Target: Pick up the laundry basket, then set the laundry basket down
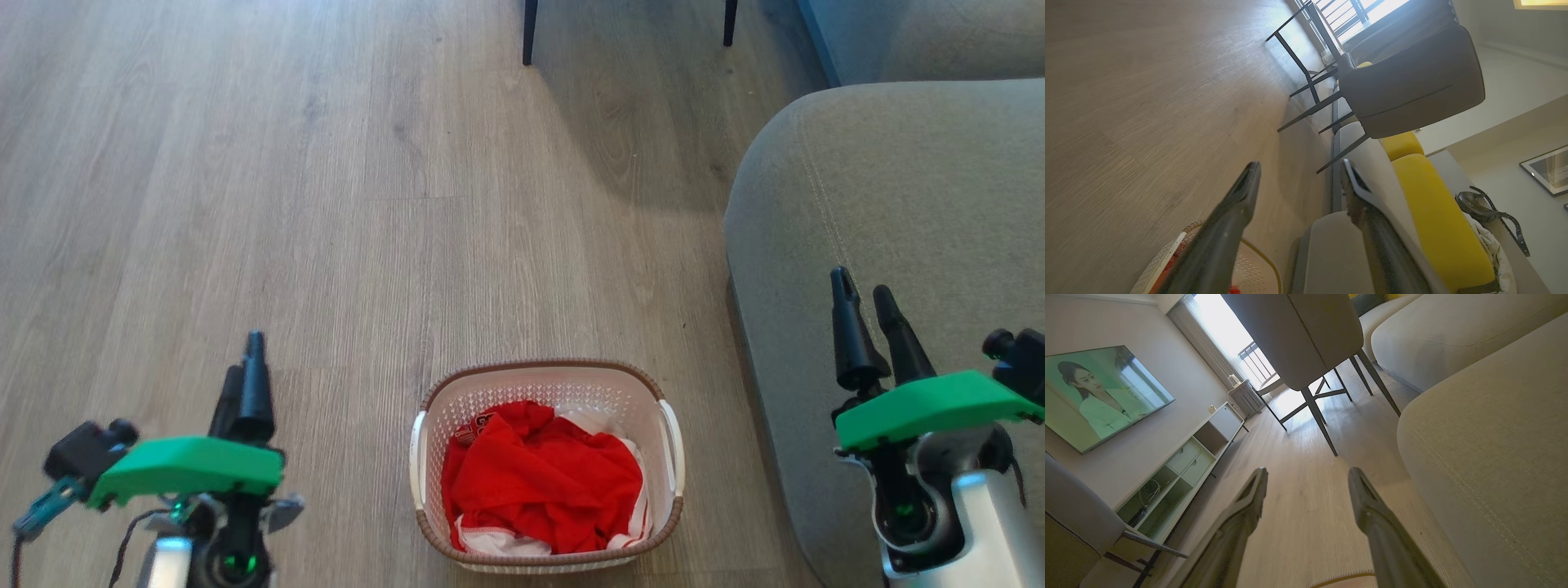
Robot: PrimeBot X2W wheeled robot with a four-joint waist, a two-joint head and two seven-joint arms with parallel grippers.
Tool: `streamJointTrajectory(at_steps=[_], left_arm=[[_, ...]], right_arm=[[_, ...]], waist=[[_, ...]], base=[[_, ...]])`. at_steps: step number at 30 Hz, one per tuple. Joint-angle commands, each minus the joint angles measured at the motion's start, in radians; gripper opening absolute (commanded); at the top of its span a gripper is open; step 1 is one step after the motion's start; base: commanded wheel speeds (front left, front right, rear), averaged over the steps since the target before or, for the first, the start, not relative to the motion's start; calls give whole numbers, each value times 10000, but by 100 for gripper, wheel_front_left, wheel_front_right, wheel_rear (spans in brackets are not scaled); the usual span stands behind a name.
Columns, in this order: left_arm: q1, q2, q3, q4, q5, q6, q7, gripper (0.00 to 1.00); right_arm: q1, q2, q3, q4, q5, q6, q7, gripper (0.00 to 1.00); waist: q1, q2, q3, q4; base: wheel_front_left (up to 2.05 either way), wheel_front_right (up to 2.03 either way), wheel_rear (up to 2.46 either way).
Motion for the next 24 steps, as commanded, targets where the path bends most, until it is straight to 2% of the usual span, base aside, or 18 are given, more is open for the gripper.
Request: streamJointTrajectory(at_steps=[1,7,13,18,24], left_arm=[[-585,127,-96,-512,585,198,-144,100],[-690,138,-872,-609,2207,875,-319,100],[-757,227,-1620,-72,3635,1547,-495,100],[-838,465,-2374,756,4094,1420,-641,100],[-992,532,-2637,1197,4517,1249,-788,100]], right_arm=[[-536,-197,151,-515,-474,30,-158,100],[-507,-344,533,-448,-1423,33,-332,100],[-403,-311,705,-362,-2253,36,-508,100],[-160,-129,687,506,-2299,38,-654,100],[-232,-229,903,711,-2740,40,-801,100]], waist=[[0,0,3,4],[0,0,-13,-3],[0,0,-106,-7],[0,0,-255,11],[0,0,-323,23]], base=[[0,0,0],[0,0,0],[0,0,0],[0,0,0],[0,0,0]])
